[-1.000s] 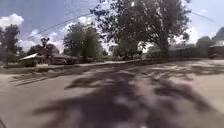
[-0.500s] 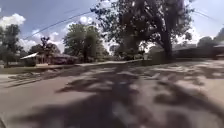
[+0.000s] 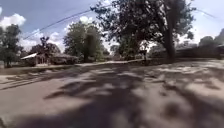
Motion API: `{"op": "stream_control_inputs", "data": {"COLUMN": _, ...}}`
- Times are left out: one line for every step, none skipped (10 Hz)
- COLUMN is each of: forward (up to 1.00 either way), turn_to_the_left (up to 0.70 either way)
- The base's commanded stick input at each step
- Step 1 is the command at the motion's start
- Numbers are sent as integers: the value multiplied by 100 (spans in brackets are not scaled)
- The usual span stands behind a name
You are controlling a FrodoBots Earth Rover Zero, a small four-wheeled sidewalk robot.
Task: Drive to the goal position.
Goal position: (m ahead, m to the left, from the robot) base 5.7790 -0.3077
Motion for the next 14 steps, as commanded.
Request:
{"op": "stream_control_inputs", "data": {"forward": 70, "turn_to_the_left": 0}}
{"op": "stream_control_inputs", "data": {"forward": 70, "turn_to_the_left": 0}}
{"op": "stream_control_inputs", "data": {"forward": 70, "turn_to_the_left": 0}}
{"op": "stream_control_inputs", "data": {"forward": 70, "turn_to_the_left": 0}}
{"op": "stream_control_inputs", "data": {"forward": 70, "turn_to_the_left": 0}}
{"op": "stream_control_inputs", "data": {"forward": 70, "turn_to_the_left": 0}}
{"op": "stream_control_inputs", "data": {"forward": 70, "turn_to_the_left": 0}}
{"op": "stream_control_inputs", "data": {"forward": 70, "turn_to_the_left": 0}}
{"op": "stream_control_inputs", "data": {"forward": 70, "turn_to_the_left": 0}}
{"op": "stream_control_inputs", "data": {"forward": 70, "turn_to_the_left": 0}}
{"op": "stream_control_inputs", "data": {"forward": 70, "turn_to_the_left": 0}}
{"op": "stream_control_inputs", "data": {"forward": 70, "turn_to_the_left": 0}}
{"op": "stream_control_inputs", "data": {"forward": 70, "turn_to_the_left": 0}}
{"op": "stream_control_inputs", "data": {"forward": 70, "turn_to_the_left": 0}}
